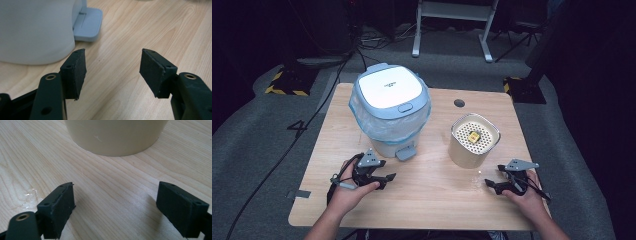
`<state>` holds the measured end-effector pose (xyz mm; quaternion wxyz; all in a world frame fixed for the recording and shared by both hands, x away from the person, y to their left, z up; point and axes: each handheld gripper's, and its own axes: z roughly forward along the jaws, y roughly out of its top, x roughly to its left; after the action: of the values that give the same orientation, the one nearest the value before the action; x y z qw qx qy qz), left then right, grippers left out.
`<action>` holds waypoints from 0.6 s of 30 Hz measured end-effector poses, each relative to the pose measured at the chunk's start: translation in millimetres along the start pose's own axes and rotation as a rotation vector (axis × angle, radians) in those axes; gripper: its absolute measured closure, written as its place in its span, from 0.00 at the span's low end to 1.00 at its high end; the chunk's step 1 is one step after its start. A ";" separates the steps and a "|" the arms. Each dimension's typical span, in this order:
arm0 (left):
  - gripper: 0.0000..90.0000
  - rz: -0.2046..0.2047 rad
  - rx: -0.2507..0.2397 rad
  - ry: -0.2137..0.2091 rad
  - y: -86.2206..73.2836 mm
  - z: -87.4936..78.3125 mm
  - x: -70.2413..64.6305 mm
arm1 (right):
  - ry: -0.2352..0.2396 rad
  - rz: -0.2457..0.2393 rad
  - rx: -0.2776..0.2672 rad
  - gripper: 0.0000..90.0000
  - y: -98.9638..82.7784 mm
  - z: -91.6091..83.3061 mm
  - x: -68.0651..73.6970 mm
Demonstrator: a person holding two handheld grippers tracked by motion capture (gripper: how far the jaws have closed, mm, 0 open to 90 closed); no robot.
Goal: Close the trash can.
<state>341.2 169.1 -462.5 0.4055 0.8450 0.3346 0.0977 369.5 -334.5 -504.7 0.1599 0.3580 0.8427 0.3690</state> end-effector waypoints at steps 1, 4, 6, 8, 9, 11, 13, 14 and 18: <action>0.43 -0.006 0.007 0.001 -2.4 2.3 0.3 | 0.000 0.000 0.000 0.17 0.0 0.0 0.0; 0.41 -0.009 0.052 0.012 -9.8 10.4 0.1 | 0.000 0.000 0.000 0.17 0.0 0.0 0.0; 0.40 -0.011 0.078 0.021 -13.9 14.5 0.0 | 0.000 0.000 0.000 0.17 0.0 0.0 0.0; 0.40 -0.014 0.108 0.031 -18.2 17.7 -0.3 | 0.000 0.000 0.000 0.17 0.0 0.0 0.0; 0.39 -0.015 0.119 0.037 -20.1 19.1 -0.1 | 0.001 0.001 -0.001 0.17 0.0 0.1 0.0; 0.38 -0.021 0.140 0.046 -23.7 21.4 0.8 | 0.001 0.000 -0.001 0.17 0.0 0.1 0.0; 0.36 -0.022 0.113 0.050 -26.4 21.5 1.7 | 0.001 0.001 -0.001 0.17 0.0 0.1 0.0; 0.35 -0.023 0.109 0.051 -27.0 21.5 2.2 | 0.001 0.001 -0.001 0.17 0.0 0.1 0.0; 0.26 0.037 0.078 0.088 -31.9 26.1 4.1 | 0.001 0.000 -0.001 0.17 0.0 0.1 0.0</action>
<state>340.2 169.9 -503.9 0.3553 0.8611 0.3398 0.1294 369.5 -334.5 -504.8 0.1595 0.3579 0.8425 0.3696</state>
